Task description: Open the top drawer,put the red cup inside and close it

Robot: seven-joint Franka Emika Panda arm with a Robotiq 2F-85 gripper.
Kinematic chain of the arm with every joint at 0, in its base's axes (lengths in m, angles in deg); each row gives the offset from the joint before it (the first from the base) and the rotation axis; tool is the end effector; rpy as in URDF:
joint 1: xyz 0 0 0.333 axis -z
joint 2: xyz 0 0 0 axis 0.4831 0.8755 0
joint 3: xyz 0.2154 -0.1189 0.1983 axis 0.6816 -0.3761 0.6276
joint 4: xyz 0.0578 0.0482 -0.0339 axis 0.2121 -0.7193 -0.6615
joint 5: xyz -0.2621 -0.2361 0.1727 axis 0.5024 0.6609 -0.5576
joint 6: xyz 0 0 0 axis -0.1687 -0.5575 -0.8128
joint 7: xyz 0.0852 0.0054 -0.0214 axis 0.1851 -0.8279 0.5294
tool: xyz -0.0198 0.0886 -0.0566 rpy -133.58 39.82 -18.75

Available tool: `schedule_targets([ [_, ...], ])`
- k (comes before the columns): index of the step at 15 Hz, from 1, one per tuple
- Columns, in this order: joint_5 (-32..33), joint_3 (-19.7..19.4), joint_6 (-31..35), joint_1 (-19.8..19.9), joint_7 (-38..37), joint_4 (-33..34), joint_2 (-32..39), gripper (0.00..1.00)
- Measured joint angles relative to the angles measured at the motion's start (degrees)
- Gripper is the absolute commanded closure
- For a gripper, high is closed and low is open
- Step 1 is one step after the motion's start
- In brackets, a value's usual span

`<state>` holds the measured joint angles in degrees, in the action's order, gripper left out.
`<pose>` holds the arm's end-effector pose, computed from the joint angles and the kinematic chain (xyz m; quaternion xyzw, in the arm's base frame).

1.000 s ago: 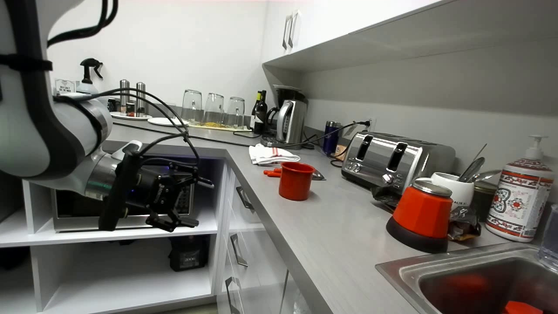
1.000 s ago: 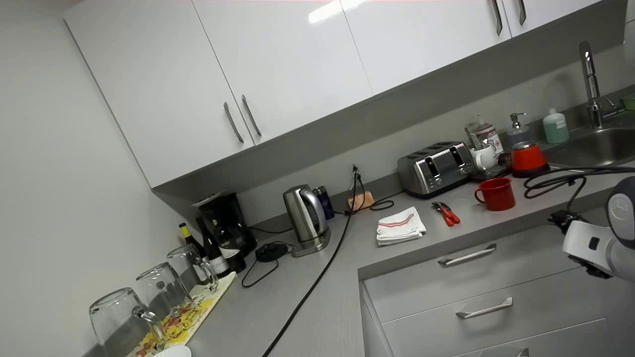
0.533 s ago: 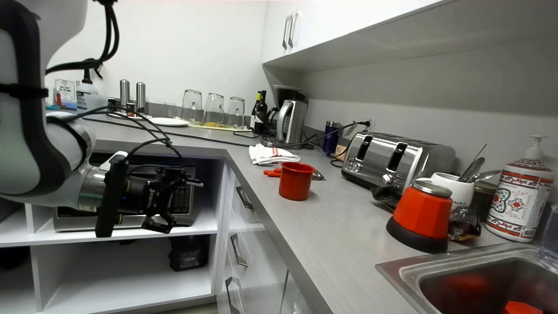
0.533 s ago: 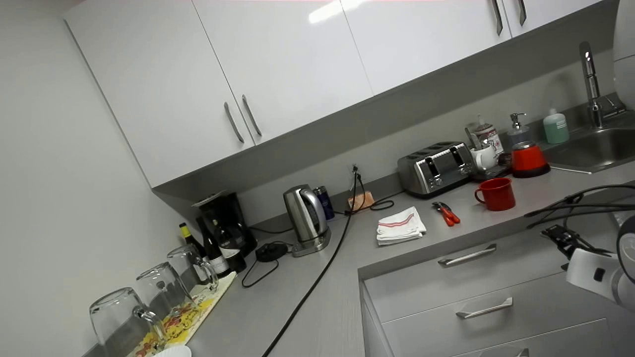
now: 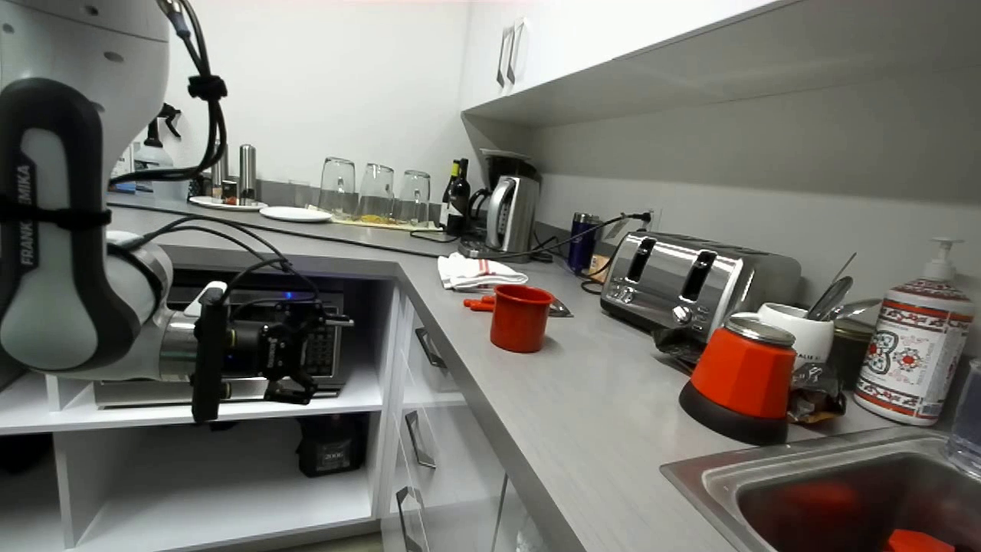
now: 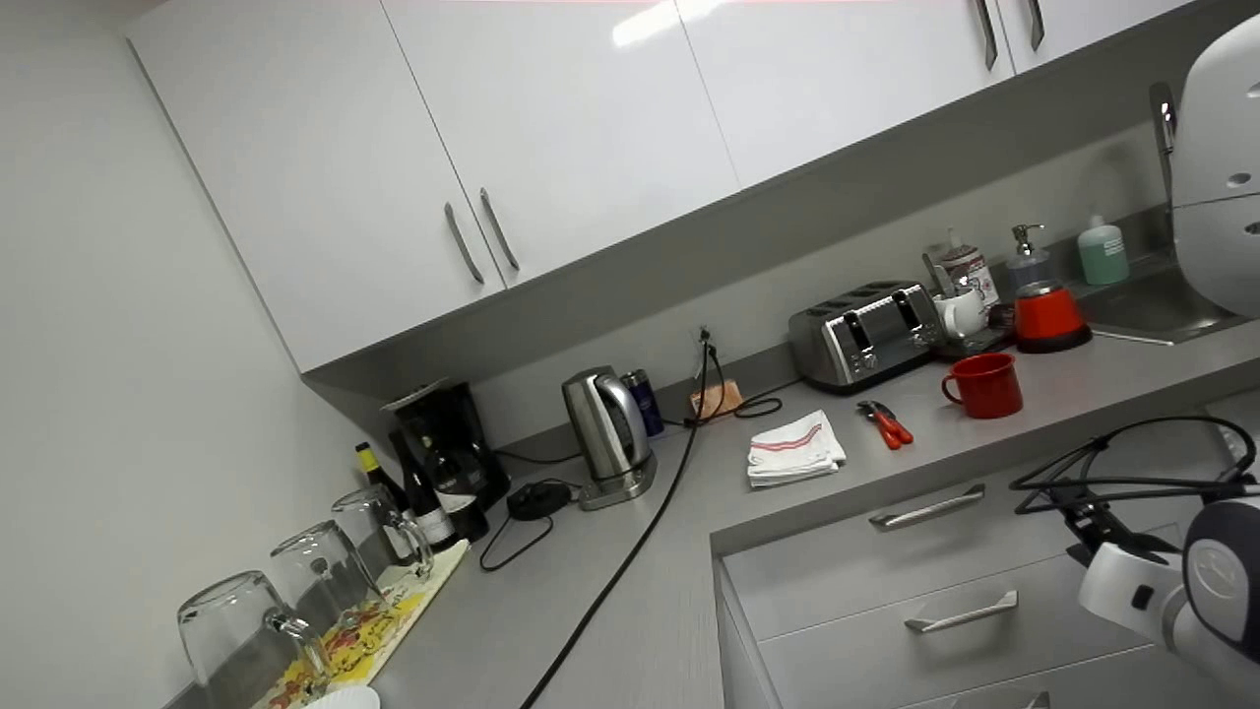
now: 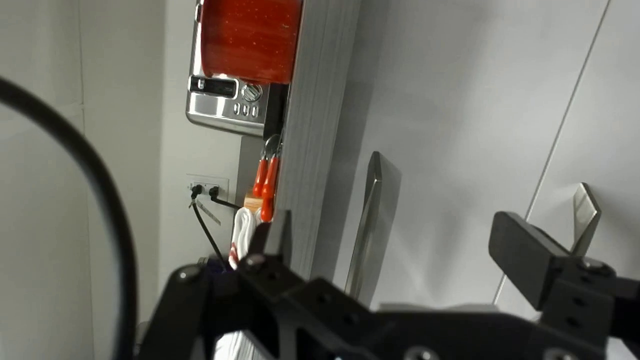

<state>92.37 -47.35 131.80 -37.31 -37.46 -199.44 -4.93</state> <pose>0.4925 0.0833 0.0421 0.6522 0.3116 0.2120 0.6577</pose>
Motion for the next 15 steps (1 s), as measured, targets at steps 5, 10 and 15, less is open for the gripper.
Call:
schedule_targets([
  [5,0.10,-1.06,-1.81,0.32,-0.12,6.64,4.01,0.00],
  [10,1.19,-1.38,-2.88,0.11,-0.09,11.82,7.59,0.21],
  [15,1.35,-1.80,-3.17,0.09,0.08,17.17,11.17,0.43],
])
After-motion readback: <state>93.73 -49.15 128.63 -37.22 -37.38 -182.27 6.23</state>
